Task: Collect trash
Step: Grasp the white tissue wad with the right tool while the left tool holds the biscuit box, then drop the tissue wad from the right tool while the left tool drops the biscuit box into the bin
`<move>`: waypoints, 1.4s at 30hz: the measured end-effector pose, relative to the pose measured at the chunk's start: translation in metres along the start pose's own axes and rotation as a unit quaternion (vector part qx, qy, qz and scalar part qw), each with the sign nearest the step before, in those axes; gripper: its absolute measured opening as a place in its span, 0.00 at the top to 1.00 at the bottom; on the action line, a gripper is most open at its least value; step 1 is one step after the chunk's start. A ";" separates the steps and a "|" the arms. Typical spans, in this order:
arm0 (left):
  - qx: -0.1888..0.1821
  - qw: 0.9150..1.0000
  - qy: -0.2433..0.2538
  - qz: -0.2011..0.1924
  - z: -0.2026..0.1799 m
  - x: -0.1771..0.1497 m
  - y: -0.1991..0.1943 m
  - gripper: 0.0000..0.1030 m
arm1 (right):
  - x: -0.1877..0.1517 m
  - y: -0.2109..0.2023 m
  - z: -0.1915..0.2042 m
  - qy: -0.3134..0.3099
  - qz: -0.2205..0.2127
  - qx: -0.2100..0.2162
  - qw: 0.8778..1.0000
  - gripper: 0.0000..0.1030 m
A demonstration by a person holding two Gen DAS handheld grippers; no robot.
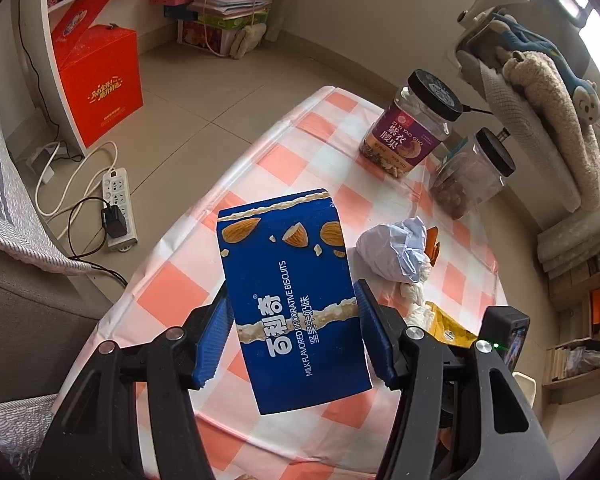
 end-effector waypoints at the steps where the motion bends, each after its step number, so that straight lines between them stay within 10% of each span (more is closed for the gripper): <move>1: -0.001 1.000 0.000 -0.001 0.001 -0.001 -0.001 0.43 | 0.001 -0.007 0.002 0.000 -0.008 0.003 1.000 0.61; 24: -0.005 0.996 0.070 -0.051 -0.067 -0.029 -0.009 0.43 | 0.006 -0.154 -0.069 0.028 -0.177 -0.046 0.983 0.60; 42: -0.030 0.985 0.150 -0.078 -0.166 -0.061 0.003 0.43 | -0.019 -0.193 -0.152 0.106 -0.210 -0.087 0.968 0.60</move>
Point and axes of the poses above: each gripper's, at about its wrist camera, not at the fingertips, and y roughly the way its jaws point, z to its left, x to its top, the point moved 9 cm from there along y, roughly the way its jaws point, and after that the axes turned 2 degrees about z, right-handed, at the moved point
